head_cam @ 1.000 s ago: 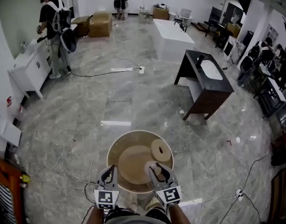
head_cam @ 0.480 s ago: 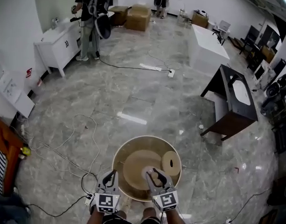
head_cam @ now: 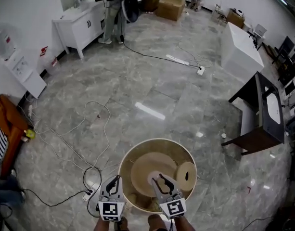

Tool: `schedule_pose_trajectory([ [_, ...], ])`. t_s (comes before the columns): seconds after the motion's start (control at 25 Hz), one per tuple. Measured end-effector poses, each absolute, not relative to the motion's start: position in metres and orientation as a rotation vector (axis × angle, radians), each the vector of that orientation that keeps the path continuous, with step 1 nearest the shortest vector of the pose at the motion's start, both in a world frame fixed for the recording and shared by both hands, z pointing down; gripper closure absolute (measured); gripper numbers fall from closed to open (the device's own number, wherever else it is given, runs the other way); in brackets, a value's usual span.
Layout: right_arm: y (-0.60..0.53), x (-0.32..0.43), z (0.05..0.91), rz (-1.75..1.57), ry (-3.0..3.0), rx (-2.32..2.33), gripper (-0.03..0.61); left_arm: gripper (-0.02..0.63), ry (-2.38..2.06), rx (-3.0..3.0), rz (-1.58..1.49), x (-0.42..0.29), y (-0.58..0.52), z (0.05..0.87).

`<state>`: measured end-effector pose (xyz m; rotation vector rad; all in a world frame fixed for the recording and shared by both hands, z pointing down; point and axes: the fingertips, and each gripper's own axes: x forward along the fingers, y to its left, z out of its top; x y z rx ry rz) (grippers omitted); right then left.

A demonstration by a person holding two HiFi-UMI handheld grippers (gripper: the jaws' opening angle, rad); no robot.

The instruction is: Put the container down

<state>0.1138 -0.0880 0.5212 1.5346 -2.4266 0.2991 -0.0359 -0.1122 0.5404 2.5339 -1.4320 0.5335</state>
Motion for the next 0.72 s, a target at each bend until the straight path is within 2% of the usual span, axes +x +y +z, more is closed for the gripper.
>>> schedule_pose_trajectory([
  [0.72,-0.176,0.074,0.727,0.308,-2.497,1.202,0.453,0.588,-1.527,2.288,0.503,-0.051,-0.165,0.720],
])
